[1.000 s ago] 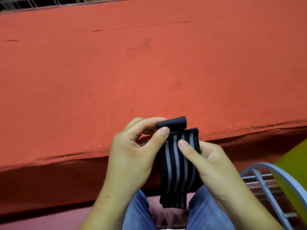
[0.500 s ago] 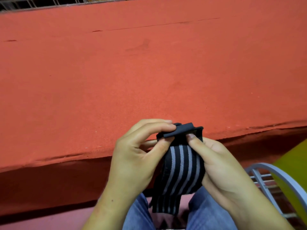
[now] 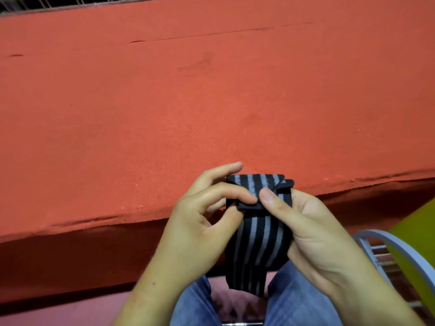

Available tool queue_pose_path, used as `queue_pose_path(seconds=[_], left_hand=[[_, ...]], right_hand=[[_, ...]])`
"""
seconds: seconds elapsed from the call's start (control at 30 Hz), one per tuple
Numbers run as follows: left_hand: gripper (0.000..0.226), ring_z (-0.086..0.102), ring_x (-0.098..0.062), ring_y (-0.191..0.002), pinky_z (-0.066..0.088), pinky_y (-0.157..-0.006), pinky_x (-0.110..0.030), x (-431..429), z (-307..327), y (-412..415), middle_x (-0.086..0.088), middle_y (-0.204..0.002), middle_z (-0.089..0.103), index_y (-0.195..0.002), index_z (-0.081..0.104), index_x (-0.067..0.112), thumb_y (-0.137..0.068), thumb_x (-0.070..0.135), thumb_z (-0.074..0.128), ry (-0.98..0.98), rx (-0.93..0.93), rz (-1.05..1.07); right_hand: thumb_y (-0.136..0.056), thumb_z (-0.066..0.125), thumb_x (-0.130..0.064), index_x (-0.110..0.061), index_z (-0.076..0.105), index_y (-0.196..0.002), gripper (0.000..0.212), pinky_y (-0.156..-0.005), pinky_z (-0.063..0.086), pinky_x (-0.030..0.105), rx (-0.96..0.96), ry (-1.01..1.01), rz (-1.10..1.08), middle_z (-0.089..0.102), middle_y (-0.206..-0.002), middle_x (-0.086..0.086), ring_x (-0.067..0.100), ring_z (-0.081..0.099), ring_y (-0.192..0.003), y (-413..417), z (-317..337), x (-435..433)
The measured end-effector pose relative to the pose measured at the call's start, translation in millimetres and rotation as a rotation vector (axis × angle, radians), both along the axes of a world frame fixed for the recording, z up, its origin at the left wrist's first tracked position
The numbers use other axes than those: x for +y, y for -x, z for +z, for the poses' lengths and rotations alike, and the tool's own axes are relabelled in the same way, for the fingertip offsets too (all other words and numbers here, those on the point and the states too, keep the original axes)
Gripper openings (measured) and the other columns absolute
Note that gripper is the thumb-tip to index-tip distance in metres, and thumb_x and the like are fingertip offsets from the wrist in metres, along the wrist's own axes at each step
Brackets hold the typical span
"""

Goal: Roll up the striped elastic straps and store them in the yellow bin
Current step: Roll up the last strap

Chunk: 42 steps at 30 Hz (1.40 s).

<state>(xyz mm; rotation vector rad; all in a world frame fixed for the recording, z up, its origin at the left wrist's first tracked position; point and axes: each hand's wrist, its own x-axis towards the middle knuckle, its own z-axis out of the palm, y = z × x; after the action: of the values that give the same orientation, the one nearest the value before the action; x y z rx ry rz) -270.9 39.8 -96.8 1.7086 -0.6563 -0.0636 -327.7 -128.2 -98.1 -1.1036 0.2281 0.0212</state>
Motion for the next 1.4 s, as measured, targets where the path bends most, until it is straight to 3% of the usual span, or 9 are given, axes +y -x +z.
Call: queue_pose_path(seconds=[0.13,0.33,0.5,0.6,0.7,0.87,1.13,1.3,1.4], left_hand=[[0.039,0.059,-0.003,-0.130,0.049,-0.098,-0.017,3.4,4.8,4.0,0.019,-0.138,0.063,-0.104,0.075,0.036,-0.087,0.003,0.063,0.027,0.149,-0.072],[0.053,0.071,-0.012,-0.096,0.056,-0.084,-0.021,0.5,5.2,4.7,0.000,-0.110,0.073,-0.134,0.059,0.032,-0.091,0.005,0.074,0.134,0.321,-0.037],[0.053,0.069,-0.013,-0.092,0.057,-0.083,-0.019,-1.0,1.7,3.5,-0.007,-0.108,0.074,-0.130,0.065,0.030,-0.090,-0.003,0.074,0.161,0.307,0.059],[0.047,0.071,-0.016,-0.098,0.056,-0.084,-0.019,-1.8,1.2,4.1,-0.006,-0.114,0.075,-0.125,0.071,0.032,-0.086,0.006,0.075,0.180,0.343,0.015],[0.039,0.073,-0.025,-0.104,0.056,-0.085,-0.018,-3.7,2.7,3.6,-0.005,-0.114,0.077,-0.121,0.072,0.022,-0.091,-0.003,0.073,0.169,0.349,-0.033],[0.038,0.074,-0.013,-0.097,0.055,-0.082,-0.017,-5.1,3.1,4.1,0.000,-0.108,0.078,-0.112,0.074,0.024,-0.090,-0.006,0.070,0.178,0.293,0.026],[0.035,0.074,-0.013,-0.106,0.055,-0.089,-0.020,-2.8,0.5,7.1,0.003,-0.111,0.078,-0.116,0.072,0.021,-0.092,-0.005,0.070,0.189,0.221,0.045],[0.033,0.072,-0.013,-0.109,0.055,-0.090,-0.021,1.0,-6.0,7.2,0.003,-0.111,0.077,-0.114,0.072,0.019,-0.091,-0.005,0.070,0.166,0.184,0.079],[0.033,0.073,-0.009,-0.105,0.055,-0.086,-0.017,4.3,-9.0,11.6,0.007,-0.108,0.078,-0.108,0.074,0.024,-0.091,-0.004,0.072,0.151,0.164,0.104]], right_hand=[[-0.086,0.071,-0.026,-0.017,0.081,-0.113,0.029,-0.089,0.060,0.036,-0.039,0.112,-0.019,0.080,-0.114,0.015,0.029,0.077,-0.108,0.9,-2.5,-6.0],[-0.089,0.072,-0.026,-0.019,0.079,-0.115,0.028,-0.108,0.051,0.056,-0.058,0.217,-0.039,0.079,-0.117,0.013,0.033,0.076,-0.113,1.7,-5.1,-7.3],[-0.083,0.074,-0.040,-0.025,0.080,-0.113,0.034,-0.105,0.054,0.052,-0.026,0.268,0.015,0.081,-0.112,0.009,0.027,0.078,-0.108,2.9,-8.5,-7.8],[-0.083,0.074,-0.044,-0.026,0.081,-0.107,0.031,-0.100,0.058,0.054,-0.045,0.367,-0.022,0.082,-0.104,0.008,0.028,0.079,-0.101,2.4,-8.9,-9.1],[-0.083,0.073,-0.044,-0.028,0.082,-0.103,0.027,-0.092,0.060,0.047,-0.081,0.401,-0.077,0.083,-0.100,0.006,0.024,0.080,-0.097,3.2,-9.5,-8.1],[-0.088,0.077,-0.057,-0.016,0.080,-0.110,0.046,-0.108,0.051,0.063,0.010,0.302,0.000,0.081,-0.109,0.013,0.034,0.077,-0.108,3.4,-14.5,-5.9],[-0.084,0.067,-0.073,-0.006,0.077,-0.114,0.075,-0.113,0.045,0.066,0.081,0.277,0.097,0.079,-0.115,0.019,0.042,0.072,-0.117,6.7,-27.5,-4.8],[-0.095,0.056,-0.074,-0.012,0.078,-0.121,0.070,-0.117,0.044,0.056,0.119,0.170,0.117,0.079,-0.120,0.011,0.027,0.073,-0.120,10.3,-33.3,1.0],[-0.089,0.045,-0.067,-0.015,0.076,-0.123,0.070,-0.114,0.048,0.047,0.124,0.082,0.114,0.079,-0.121,0.007,0.020,0.074,-0.119,16.2,-30.3,7.4]])
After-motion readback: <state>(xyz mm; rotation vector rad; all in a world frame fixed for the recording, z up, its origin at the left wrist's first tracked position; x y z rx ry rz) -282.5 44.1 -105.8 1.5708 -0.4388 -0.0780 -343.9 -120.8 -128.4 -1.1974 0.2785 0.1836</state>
